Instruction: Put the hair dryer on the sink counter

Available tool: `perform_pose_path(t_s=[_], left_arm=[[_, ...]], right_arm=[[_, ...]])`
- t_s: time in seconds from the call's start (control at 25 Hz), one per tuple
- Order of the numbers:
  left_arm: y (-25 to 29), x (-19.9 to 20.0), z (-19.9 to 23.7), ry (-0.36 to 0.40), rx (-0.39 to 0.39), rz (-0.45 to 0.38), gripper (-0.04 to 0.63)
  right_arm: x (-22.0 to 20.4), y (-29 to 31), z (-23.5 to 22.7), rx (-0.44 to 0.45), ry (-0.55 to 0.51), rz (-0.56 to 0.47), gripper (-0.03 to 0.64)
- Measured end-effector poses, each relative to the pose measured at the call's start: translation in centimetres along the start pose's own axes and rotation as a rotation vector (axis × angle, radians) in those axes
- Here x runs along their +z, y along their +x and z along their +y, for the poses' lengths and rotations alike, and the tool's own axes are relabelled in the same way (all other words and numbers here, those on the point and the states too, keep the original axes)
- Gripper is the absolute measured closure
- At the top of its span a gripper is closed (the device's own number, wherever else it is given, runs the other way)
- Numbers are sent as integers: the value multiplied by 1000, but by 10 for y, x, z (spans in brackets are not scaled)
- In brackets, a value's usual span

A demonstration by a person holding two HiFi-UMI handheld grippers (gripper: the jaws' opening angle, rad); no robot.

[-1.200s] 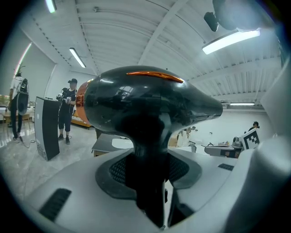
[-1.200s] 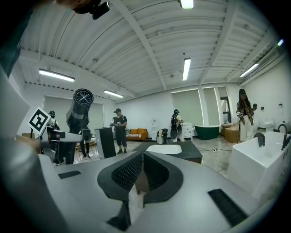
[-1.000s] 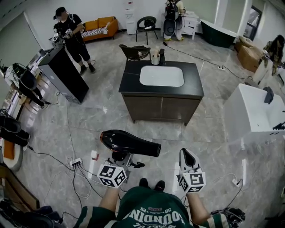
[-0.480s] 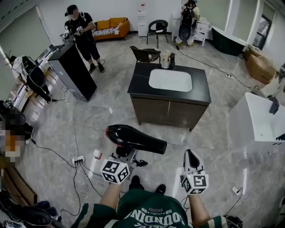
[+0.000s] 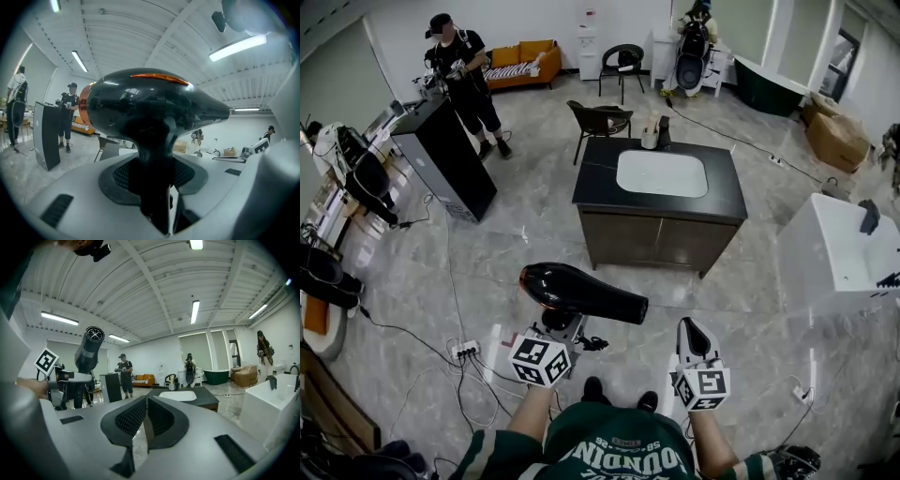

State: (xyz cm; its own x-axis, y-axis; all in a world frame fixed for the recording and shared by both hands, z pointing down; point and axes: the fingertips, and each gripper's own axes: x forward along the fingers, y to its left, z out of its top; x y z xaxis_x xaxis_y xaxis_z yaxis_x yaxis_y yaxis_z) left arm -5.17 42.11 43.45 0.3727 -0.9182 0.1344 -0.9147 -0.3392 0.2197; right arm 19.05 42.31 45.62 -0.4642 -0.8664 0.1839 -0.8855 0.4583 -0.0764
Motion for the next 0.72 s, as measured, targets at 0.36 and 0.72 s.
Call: perform_pose_path(t_s=[0.36,0.72], left_arm=[[-7,-3,53,-15,-43,19,417],[-2,3,93,13,-106,18,417]], right_arm=[[0,32,41,-38,-13,3,573],[-6,66,93,-60,-28,6,573]])
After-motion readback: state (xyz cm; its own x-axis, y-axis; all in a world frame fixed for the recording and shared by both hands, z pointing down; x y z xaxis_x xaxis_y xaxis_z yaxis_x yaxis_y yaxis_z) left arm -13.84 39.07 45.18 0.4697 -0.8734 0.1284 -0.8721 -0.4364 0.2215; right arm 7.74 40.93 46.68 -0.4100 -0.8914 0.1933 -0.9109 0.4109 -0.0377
